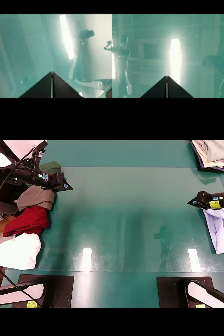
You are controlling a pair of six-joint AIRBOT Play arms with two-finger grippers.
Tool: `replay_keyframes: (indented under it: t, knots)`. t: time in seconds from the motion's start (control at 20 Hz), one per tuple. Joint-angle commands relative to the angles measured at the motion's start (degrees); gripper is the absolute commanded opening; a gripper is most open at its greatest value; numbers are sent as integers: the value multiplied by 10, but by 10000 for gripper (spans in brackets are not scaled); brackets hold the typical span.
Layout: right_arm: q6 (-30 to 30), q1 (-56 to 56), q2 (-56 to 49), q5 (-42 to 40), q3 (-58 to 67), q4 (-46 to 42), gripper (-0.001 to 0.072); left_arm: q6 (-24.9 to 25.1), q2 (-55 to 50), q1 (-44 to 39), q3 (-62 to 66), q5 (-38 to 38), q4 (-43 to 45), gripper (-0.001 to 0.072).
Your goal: Fold the shirts.
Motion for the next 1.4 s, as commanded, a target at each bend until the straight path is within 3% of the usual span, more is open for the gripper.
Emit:
replay_keyframes:
  t: [0.0,0.65,0.85,1.0,1.05,1.1,1.15,1.35]
  knots:
    - [0,1,0,0,1,0,15,0,0,0,0,0,0,25]
    - [0,1,0,-1,1,0,16,0,0,0,0,0,0,25]
    - [0,1,0,0,1,1,15,3,0,0,0,51,-11,26]
    - [0,1,0,0,1,1,16,52,0,0,0,129,42,29]
    - [0,3,0,0,1,1,16,49,0,0,0,171,83,258]
    - [0,6,0,0,1,1,15,48,0,0,0,214,117,615]
    - [0,6,0,1,1,2,15,42,-1,0,0,261,152,676]
    - [1,7,0,3,1,1,16,-4,-22,9,2,387,294,677]
